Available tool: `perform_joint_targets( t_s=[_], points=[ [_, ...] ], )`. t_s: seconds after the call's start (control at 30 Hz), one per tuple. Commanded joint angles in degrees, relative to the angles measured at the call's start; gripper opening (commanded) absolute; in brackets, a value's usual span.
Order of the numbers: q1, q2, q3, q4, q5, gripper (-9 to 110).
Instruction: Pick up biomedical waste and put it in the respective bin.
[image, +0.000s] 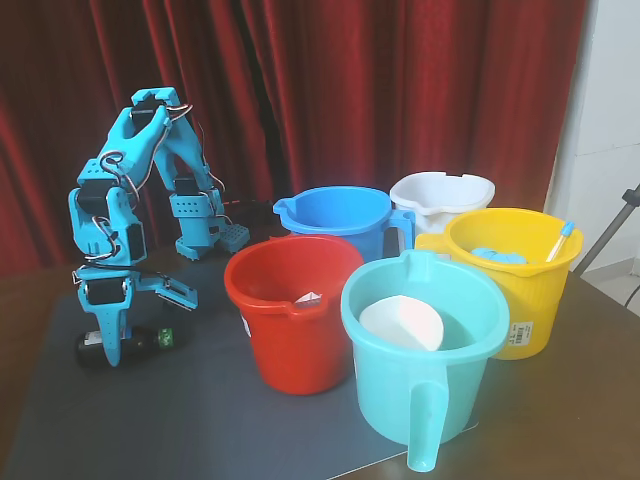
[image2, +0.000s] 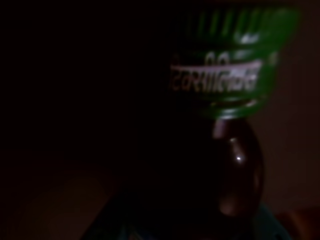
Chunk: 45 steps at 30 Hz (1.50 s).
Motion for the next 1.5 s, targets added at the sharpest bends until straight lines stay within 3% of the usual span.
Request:
perform_joint_targets(
  t_s=[0.0,0.17,0.43,0.8,0.97,1.47],
  points=[
    [-0.53,0.62,-1.67,-0.09,0.88,0],
    [-6.50,3.78,-11.25,10.11,17.93,0],
    [-14.85,9.58,-29.36,30.76,28.48,0],
    [-25.49,14.85,-49.92,47.37,40.69,0],
    [-32.08,17.75,-52.38,51.33,40.69,0],
    [-55.99,24.35,-45.79,58.18,53.00,0]
  ],
)
